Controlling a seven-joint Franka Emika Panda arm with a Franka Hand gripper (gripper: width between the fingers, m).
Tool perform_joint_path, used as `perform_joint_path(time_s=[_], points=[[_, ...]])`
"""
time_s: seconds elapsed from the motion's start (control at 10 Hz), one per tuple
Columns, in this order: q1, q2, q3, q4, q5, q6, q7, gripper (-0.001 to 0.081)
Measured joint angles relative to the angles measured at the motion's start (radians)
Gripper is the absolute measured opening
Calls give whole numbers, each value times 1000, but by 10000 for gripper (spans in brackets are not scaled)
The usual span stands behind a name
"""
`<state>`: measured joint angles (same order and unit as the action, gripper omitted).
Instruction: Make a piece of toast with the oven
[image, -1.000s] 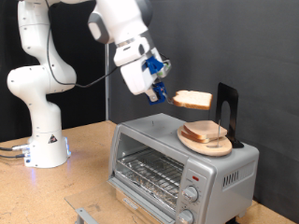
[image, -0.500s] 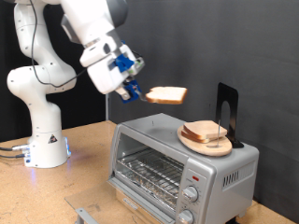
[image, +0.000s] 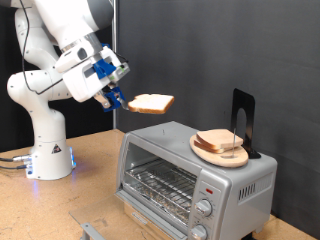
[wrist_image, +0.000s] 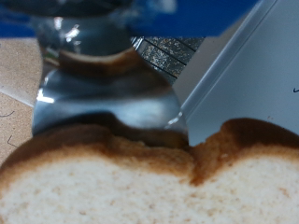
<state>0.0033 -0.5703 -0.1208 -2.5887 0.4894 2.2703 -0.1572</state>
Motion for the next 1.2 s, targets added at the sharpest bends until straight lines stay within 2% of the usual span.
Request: perform_joint_path(time_s=[0.2,0.4,0.5,0.8,0.9,1.0,1.2], points=[[1,0,0,-7,31,32,0,412],[5,0,-13,-51,127,156,-47,412],[4,4,-24,-75,136,182,-63,412],[9,89,-27,-123,152,293,-113,412],[26,134,-28,-139,195,366,-161,412],[58,181,-34,-151,270,450,-233,412],[175,281,-90,-156,547,602,-514,411]])
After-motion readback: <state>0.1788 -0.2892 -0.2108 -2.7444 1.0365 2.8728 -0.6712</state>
